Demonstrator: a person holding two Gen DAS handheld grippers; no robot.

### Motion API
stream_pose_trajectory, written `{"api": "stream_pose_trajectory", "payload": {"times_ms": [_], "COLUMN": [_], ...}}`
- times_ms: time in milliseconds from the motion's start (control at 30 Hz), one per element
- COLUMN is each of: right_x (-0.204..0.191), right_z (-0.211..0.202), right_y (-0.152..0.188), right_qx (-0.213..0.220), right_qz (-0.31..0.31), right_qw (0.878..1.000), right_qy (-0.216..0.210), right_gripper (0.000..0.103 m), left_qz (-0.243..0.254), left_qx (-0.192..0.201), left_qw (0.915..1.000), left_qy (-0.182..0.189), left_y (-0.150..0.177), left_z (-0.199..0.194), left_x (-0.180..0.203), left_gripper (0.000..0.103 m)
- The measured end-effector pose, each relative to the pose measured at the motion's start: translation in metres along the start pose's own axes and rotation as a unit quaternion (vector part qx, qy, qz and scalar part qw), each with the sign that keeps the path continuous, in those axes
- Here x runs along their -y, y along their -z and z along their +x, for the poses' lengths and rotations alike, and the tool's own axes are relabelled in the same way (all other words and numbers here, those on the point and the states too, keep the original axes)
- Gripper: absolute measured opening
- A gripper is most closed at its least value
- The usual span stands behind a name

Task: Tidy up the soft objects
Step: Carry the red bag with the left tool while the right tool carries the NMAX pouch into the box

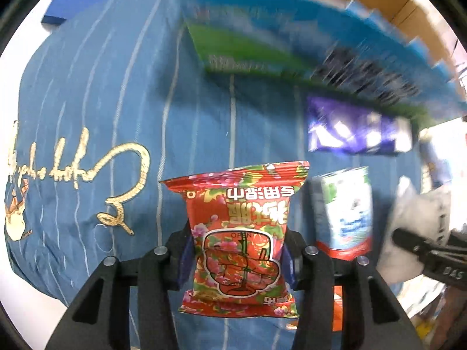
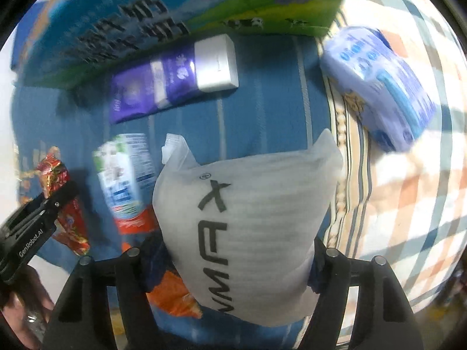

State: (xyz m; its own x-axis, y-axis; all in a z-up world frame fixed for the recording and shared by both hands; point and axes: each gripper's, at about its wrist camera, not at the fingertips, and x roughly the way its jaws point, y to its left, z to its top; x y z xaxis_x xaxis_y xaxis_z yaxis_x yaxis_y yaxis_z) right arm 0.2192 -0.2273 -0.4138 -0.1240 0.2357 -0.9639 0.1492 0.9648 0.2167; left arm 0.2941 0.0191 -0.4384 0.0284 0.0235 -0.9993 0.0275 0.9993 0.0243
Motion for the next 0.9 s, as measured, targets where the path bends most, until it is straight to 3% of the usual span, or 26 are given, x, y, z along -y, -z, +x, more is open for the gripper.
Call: {"api": "stream_pose_trajectory", "payload": {"times_ms": [200,467,733,900], "right_x": [0.015,0.023,0.016,-0.012], "right_z": [-0.053,-0.168,-0.254,-0.245], "right_y": [0.026,0.025,-0.029,-0.108], "right_qx": [0.027,0.116,0.187,0.204], "right_qz": [0.041,0.049,0.018,-0.005], "right_qw": [0.995,0.983,0.974,0.976], "right_qy": [-0.089,-0.137,-0.128,-0.076], "right_gripper": [0.075,0.075,0.075,0.075], "left_qz": [0.017,0.067,0.095,0.079], "left_qx": [0.065,0.153,0.201,0.197], "left_qw": [0.9977,0.9856,0.9736,0.9736], "left_qy": [0.01,0.028,0.055,0.085], "left_y": [-0.003,0.0,-0.046,-0.107], "left_z": [-0.062,-0.156,-0.2,-0.202], "left_x": [0.015,0.053,0.077,0.082], "left_gripper": [0.045,0.045,0.045,0.045]}}
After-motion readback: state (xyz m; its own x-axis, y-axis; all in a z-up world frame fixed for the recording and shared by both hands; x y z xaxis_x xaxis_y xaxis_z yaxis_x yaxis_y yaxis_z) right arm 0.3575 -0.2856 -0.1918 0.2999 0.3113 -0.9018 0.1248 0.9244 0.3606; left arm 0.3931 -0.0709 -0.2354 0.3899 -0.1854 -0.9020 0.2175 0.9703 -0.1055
